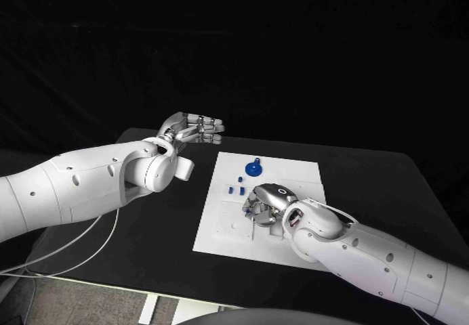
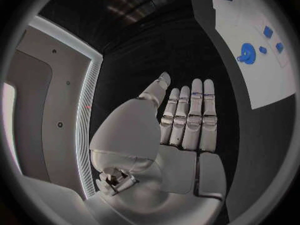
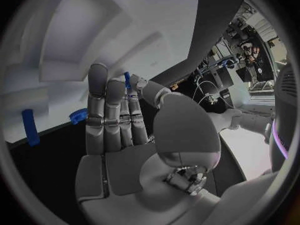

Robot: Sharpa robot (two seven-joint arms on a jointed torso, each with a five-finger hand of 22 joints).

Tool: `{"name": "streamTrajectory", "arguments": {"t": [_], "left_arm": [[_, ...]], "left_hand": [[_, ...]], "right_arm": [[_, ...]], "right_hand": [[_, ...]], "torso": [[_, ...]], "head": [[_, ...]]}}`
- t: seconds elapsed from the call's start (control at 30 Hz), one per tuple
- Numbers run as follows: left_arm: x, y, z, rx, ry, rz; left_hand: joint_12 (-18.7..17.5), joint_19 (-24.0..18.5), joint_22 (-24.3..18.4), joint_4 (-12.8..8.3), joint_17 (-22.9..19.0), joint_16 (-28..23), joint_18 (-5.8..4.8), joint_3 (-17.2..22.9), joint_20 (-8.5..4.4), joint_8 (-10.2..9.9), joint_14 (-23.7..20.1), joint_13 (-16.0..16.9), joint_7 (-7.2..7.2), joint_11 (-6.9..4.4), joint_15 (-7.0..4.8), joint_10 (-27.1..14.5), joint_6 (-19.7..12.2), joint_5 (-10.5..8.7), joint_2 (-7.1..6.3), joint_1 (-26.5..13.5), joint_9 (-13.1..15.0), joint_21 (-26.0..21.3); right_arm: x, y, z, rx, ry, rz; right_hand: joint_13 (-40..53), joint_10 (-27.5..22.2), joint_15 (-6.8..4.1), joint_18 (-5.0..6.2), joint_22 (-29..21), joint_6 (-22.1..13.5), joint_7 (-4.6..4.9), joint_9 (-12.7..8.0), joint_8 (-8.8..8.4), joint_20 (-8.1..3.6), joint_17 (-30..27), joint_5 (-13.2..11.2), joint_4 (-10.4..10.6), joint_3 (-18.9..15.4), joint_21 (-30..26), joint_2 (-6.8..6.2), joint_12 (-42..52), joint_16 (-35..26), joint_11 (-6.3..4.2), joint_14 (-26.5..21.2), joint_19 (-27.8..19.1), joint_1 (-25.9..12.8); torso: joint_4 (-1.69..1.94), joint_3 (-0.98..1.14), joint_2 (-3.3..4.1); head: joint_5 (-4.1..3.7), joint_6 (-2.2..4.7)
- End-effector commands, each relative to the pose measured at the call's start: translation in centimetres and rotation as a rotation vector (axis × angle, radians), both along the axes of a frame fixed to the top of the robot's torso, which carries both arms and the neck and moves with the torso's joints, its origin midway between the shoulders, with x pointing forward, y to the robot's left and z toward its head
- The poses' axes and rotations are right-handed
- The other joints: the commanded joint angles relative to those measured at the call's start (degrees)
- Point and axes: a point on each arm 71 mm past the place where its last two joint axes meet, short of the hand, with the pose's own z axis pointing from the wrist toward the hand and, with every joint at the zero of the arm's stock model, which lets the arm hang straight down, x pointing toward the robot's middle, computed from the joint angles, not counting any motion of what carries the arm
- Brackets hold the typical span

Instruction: Assemble the parts on the task board

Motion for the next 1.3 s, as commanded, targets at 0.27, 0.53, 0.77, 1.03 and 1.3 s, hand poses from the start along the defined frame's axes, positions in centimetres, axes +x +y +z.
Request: {"name": "streamTrajectory", "arguments": {"t": [0.27,0.53,0.77,1.03,1.3], "left_arm": [[0.0,-0.2,0.1,-0.002,-0.008,-0.008],[0.0,-0.3,0.1,-0.003,-0.006,-0.011],[0.0,-0.3,0.1,-0.003,-0.005,-0.012],[0.1,-0.3,0.0,-0.006,0.0,-0.011],[0.1,-0.1,0.0,-0.011,0.005,-0.004]], "left_hand": [[-0.2,0.1,-0.1,0.3,0.0,-0.2,0.76,0.0,0.14,0.0,0.2,0.0,0.05,-0.01,0.03,0.1,0.2,-0.12,0.31,-0.1,0.1,0.2],[-0.2,0.1,-0.3,0.5,0.0,-0.2,0.81,-0.1,0.19,0.0,0.1,0.0,0.06,0.02,0.07,0.0,0.1,-0.19,0.18,0.0,0.1,0.4],[-0.2,0.1,-0.4,0.6,0.0,-0.2,0.81,-0.1,0.2,0.0,0.1,0.0,0.06,0.02,0.08,-0.1,0.1,-0.22,0.2,0.0,0.1,0.4],[-0.2,0.1,-0.6,0.9,0.1,-0.2,0.8,-0.2,0.23,0.0,0.1,0.0,0.07,0.04,0.1,-0.1,0.1,-0.23,0.29,-0.2,0.1,0.4],[-0.2,0.1,-0.7,1.3,0.1,-0.2,0.79,-0.4,0.27,0.0,0.1,0.0,0.04,0.03,0.13,-0.1,0.1,-0.88,0.39,-0.5,0.1,0.4]], "right_arm": [[-0.3,0.2,-1.0,-0.046,-0.004,0.025],[-0.5,0.6,-1.4,-0.068,-0.023,0.033],[-0.6,0.8,-1.7,-0.078,-0.002,0.043],[-0.7,0.6,-1.6,-0.039,0.003,0.033],[-1.1,0.6,-0.7,0.018,-0.021,0.026]], "right_hand": [[0.1,0.3,0.01,1.13,-0.1,0.1,0.15,0.1,0.21,-0.34,0.0,0.3,-0.2,0.1,-0.2,0.45,0.2,-0.2,-0.09,0.4,2.3,0.1],[0.1,0.2,0.04,1.14,-0.1,0.1,0.16,0.1,0.21,-0.32,-0.1,0.3,-0.4,0.0,-0.1,0.5,0.2,-0.2,-0.08,0.4,2.3,0.0],[0.0,-1.2,0.28,1.08,-0.2,-1.1,0.57,-0.2,0.09,-0.18,-0.2,5.5,-0.3,-2.1,-0.4,-0.54,0.1,-0.3,0.39,0.1,2.0,-0.8],[-0.1,-10.6,2.06,2.4,-1.8,-6.2,1.72,-0.3,0.14,1.5,-0.9,12.4,-0.6,-13.6,-2.4,-2.4,0.1,-0.5,3.0,-0.2,2.3,-1.3],[-0.2,-12.5,2.57,3.24,-3.8,-7.3,1.82,-0.4,0.11,2.26,-1.9,13.1,-1.2,-20.0,-2.5,-1.39,0.1,0.0,3.46,-0.4,2.5,0.1]], "torso": [[0.02,-0.03,0.01],[0.04,-0.04,0.02],[0.02,-0.09,0.02],[0.01,-0.06,0.03],[-0.02,0.01,-0.01]], "head": [[0.16,-0.07],[0.11,-0.06],[-0.07,-0.13],[-0.34,-0.19],[-0.35,-0.31]]}}
